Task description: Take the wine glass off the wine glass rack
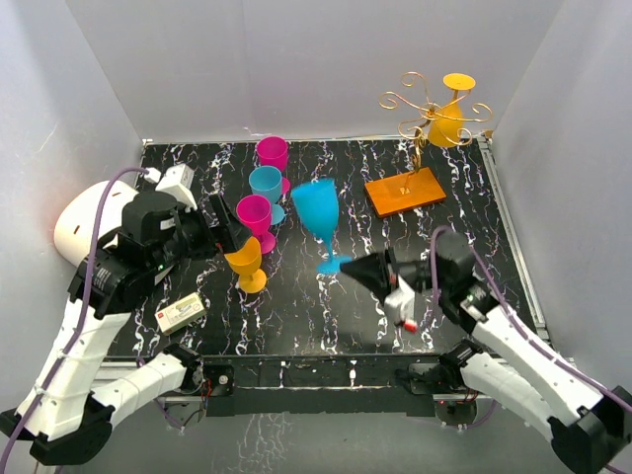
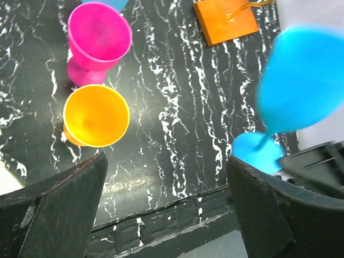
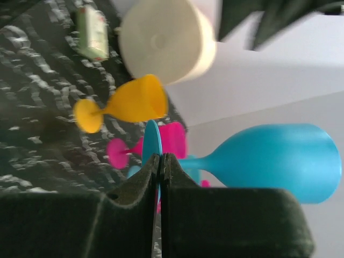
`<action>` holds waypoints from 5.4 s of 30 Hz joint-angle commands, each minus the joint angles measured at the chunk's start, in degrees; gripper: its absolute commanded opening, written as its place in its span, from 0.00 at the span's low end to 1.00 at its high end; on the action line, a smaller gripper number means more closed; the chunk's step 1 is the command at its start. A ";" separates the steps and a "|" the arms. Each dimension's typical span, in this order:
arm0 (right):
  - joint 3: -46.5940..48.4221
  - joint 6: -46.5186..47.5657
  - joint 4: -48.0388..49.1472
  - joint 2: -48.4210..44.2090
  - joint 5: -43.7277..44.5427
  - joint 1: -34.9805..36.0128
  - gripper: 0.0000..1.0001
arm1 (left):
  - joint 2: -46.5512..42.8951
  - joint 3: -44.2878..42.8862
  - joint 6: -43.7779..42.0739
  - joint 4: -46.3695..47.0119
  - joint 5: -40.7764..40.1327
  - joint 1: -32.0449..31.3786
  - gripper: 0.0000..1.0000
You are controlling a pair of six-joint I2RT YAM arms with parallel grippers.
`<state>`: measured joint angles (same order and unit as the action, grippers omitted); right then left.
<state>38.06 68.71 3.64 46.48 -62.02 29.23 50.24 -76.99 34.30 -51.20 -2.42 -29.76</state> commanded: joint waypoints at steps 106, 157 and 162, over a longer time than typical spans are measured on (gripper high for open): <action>15.25 -82.48 -21.82 1.60 99.94 16.21 0.98 | 56.82 -25.47 -13.21 13.75 -11.58 -3.14 0.00; 25.90 -71.84 -14.39 4.96 98.66 16.12 0.98 | 5.44 -3.89 -9.62 8.52 -6.38 -2.13 0.81; 33.46 -68.29 -12.49 12.01 98.89 16.05 0.98 | -1.87 0.65 -7.25 6.90 -7.21 -2.13 0.87</action>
<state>64.62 -4.10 -14.94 54.63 36.91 45.58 51.33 -79.61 24.69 -41.52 -8.58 -31.99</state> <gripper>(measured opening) 0.983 0.855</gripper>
